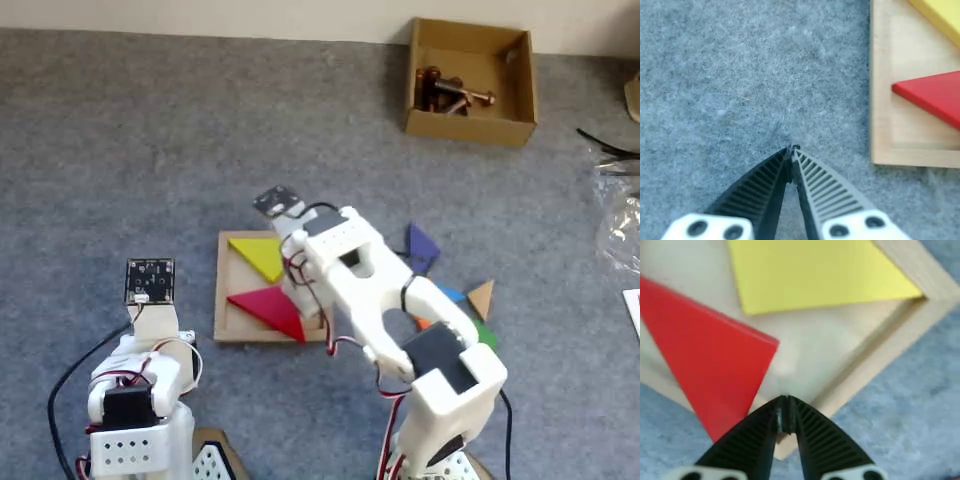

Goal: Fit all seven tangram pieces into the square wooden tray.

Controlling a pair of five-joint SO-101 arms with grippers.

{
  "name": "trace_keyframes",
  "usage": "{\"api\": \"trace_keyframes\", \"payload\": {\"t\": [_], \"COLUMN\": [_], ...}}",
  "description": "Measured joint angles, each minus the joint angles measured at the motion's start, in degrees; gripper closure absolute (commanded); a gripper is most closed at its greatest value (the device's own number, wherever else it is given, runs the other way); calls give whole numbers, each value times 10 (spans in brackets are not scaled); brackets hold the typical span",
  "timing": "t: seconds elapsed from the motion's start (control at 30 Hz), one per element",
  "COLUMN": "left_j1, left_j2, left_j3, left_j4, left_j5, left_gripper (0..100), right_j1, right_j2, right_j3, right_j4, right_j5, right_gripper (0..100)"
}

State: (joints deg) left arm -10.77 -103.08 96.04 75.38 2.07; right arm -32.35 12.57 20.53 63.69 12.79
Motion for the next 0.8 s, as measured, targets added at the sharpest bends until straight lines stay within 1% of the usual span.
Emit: {"api": "trace_keyframes", "payload": {"t": [0.17,0.3,0.6,0.8], "left_j1": [0,0,0,0], "left_j2": [0,0,0,0], "left_j3": [0,0,0,0], "left_j4": [0,0,0,0], "left_j5": [0,0,0,0], "left_gripper": [995,995,995,995], "right_j1": [35,41,-8,-31], "right_j2": [0,0,0,0], "right_j3": [0,0,-7,-6], "right_j4": [0,3,44,50], "right_j5": [0,0,-3,-4], "right_gripper": [994,994,994,994]}}
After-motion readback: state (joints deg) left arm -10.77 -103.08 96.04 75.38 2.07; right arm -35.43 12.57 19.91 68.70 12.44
